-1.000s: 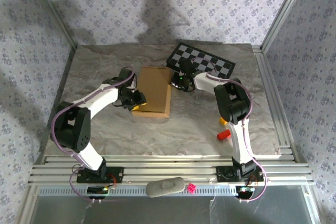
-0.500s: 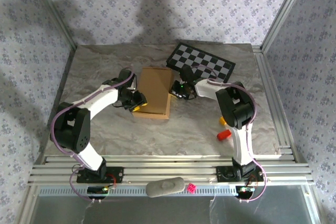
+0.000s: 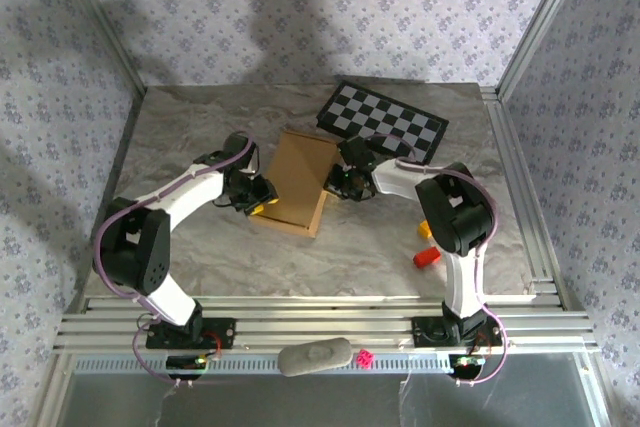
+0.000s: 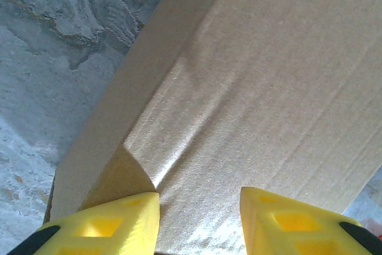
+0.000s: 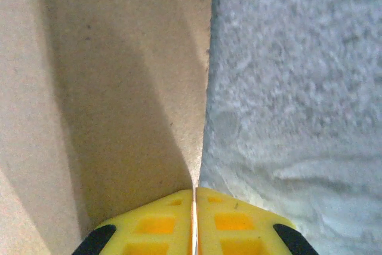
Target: Fold the paper box
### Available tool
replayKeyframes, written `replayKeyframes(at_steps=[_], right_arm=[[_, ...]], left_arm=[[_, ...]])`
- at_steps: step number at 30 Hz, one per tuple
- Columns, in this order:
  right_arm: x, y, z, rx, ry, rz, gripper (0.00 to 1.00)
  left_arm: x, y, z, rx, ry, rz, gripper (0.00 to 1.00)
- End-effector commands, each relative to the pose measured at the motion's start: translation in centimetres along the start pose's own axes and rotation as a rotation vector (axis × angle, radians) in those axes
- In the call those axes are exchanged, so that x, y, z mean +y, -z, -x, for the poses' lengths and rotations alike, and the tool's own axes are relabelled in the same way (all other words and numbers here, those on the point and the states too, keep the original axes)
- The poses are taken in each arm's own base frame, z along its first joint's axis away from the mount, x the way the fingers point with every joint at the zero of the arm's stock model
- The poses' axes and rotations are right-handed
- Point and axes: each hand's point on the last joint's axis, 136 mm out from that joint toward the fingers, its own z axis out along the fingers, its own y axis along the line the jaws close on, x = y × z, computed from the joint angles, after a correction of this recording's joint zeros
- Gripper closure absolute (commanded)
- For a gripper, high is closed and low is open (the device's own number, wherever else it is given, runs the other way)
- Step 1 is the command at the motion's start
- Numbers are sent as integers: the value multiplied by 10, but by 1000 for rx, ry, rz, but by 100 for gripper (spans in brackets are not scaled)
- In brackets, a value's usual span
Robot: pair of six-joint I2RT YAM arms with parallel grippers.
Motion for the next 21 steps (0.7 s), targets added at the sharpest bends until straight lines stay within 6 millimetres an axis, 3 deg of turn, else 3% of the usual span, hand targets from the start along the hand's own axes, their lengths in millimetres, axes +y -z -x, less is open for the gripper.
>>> replayKeyframes(at_steps=[1,7,11,16,21], right_arm=[[27,-1,-97,274,91,97,88],[38,1,-86,247,77,181,87],[33,11,-87,240,81,162,86],[12,21,-83,223,59,132,86],[8,29,-74,210,67,122,86]], left_arm=[[-8,-30,-25,99,-17,-48,60],[-12,-24,-24,87,-10,-61,60],[-17,-15,-22,70,-9,-75,60],[-32,15,-7,-26,-26,-113,58],[-42,43,6,-80,-23,-161,56]])
